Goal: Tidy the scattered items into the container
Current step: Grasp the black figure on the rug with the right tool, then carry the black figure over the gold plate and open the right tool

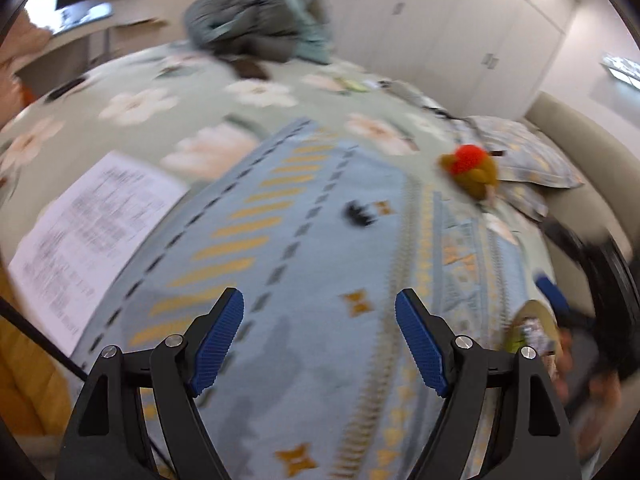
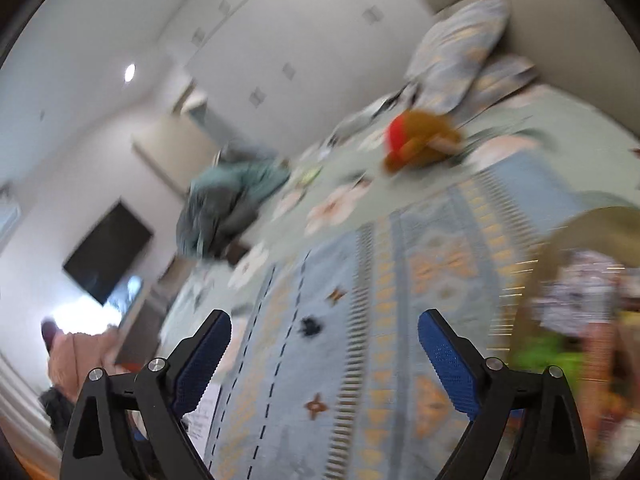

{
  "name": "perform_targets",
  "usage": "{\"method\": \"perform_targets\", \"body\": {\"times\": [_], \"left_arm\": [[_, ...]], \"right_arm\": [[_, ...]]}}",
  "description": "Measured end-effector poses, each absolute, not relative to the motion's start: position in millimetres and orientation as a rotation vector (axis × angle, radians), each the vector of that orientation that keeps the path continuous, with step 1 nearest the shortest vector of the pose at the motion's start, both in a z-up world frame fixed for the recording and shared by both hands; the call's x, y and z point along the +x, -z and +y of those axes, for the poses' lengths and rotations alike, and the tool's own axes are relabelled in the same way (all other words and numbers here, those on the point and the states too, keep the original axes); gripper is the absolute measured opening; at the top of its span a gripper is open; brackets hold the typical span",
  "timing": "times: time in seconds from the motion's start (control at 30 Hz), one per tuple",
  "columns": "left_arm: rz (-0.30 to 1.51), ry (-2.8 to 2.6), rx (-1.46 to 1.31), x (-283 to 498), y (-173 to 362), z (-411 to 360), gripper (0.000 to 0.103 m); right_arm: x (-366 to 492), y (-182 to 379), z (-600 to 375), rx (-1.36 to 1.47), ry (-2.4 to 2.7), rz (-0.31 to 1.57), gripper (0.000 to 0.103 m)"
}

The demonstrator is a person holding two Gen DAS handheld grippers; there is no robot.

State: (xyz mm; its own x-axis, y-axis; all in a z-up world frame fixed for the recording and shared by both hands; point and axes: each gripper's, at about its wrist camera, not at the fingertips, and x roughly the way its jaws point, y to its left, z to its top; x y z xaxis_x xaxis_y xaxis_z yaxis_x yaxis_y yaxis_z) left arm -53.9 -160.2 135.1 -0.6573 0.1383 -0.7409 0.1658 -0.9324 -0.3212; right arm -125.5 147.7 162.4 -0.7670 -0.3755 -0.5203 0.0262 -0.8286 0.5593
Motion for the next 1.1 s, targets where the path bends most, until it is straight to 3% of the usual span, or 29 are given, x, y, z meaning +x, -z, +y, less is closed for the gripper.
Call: {"method": "perform_targets", "body": {"times": [0.13, 0.3, 0.43, 0.57, 0.63, 0.67, 0.7, 0.73, 0.77, 0.93, 1.0, 1.1], "left_arm": [[0.621, 2.690, 1.352, -30, -108, -196, 0.077], [0.784, 2.560, 1.281, 12, -82, -230, 0.077], [0.730, 2.516, 1.323, 16, -67, -230, 0.077], [0.761, 2.521, 1.334, 15, -62, -221, 0.077], [0.743, 2.535, 1.359, 16, -64, -210, 0.077], [0.713, 2.545, 1.379, 17, -64, -204, 0.077], [0.665, 2.566, 1.404, 18, -66, -197, 0.077], [0.618, 2.586, 1.423, 20, -68, -192, 0.077], [0.573, 2.604, 1.435, 21, -70, -186, 0.077], [0.350, 2.726, 1.358, 31, -97, -156, 0.077], [0.295, 2.785, 1.300, 31, -109, -137, 0.077], [0.353, 2.856, 1.283, 29, -118, -114, 0.077]], "right_arm": [[-210, -116, 71, 1.066, 2.661, -0.472, 0.094], [-291, -37, 4, 1.260, 2.744, 0.096, 0.091], [-312, 11, -6, 1.362, 2.624, 0.195, 0.094], [-316, 10, -6, 1.364, 2.603, 0.227, 0.098], [-315, 7, -8, 1.335, 2.590, 0.260, 0.085], [-313, 3, -10, 1.309, 2.592, 0.284, 0.065], [-310, -1, -14, 1.291, 2.596, 0.315, 0.032], [-306, -4, -17, 1.284, 2.605, 0.364, 0.028], [-304, -7, -18, 1.280, 2.597, 0.354, 0.014], [-261, -41, 18, 1.179, 2.541, -0.117, 0.014], [-226, -61, 37, 1.095, 2.546, -0.167, 0.014], [-172, -89, 75, 1.027, 2.532, -0.170, 0.014]]}}
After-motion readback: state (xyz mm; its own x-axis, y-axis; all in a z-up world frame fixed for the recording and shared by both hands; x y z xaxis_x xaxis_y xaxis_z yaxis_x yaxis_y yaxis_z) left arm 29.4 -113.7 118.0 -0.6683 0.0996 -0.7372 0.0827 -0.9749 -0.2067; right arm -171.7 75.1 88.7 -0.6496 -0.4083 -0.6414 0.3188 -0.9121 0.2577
